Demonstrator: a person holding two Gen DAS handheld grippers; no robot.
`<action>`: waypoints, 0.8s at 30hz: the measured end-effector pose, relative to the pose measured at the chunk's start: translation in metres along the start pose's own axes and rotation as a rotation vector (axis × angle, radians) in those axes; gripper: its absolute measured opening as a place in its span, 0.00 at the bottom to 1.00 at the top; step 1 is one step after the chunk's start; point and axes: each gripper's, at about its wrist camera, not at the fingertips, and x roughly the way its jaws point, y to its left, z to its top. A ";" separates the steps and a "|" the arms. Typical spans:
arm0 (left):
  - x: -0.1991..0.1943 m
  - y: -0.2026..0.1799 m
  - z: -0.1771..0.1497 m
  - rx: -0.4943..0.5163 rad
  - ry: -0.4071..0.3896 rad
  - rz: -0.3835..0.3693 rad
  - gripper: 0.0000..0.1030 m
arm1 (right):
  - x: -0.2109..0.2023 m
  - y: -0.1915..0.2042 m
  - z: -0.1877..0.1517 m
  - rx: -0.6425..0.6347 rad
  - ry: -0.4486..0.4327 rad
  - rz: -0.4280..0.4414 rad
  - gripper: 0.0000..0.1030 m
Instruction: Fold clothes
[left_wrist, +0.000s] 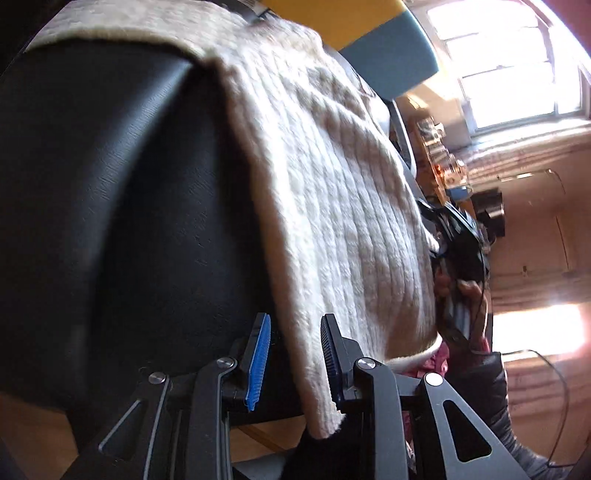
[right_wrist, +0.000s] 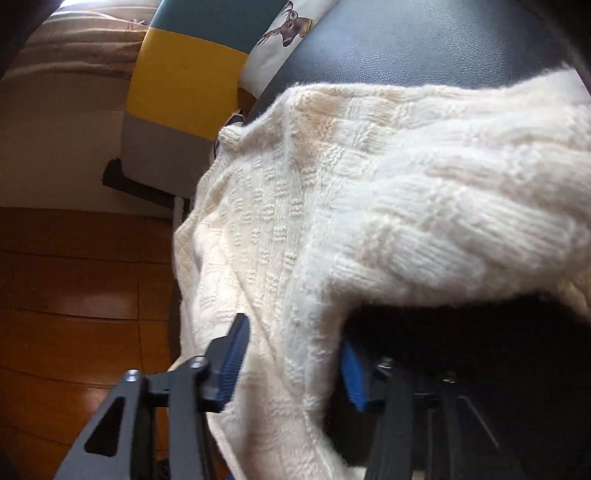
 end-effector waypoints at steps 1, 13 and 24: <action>0.004 -0.003 -0.002 0.007 0.007 0.005 0.28 | 0.006 0.002 -0.001 -0.015 0.007 -0.046 0.11; -0.011 -0.015 0.009 0.092 -0.089 -0.004 0.05 | 0.012 0.078 -0.017 -0.625 -0.030 -0.597 0.11; -0.043 0.068 0.043 0.034 -0.121 0.405 0.06 | -0.001 0.048 0.000 -0.546 -0.096 -0.719 0.12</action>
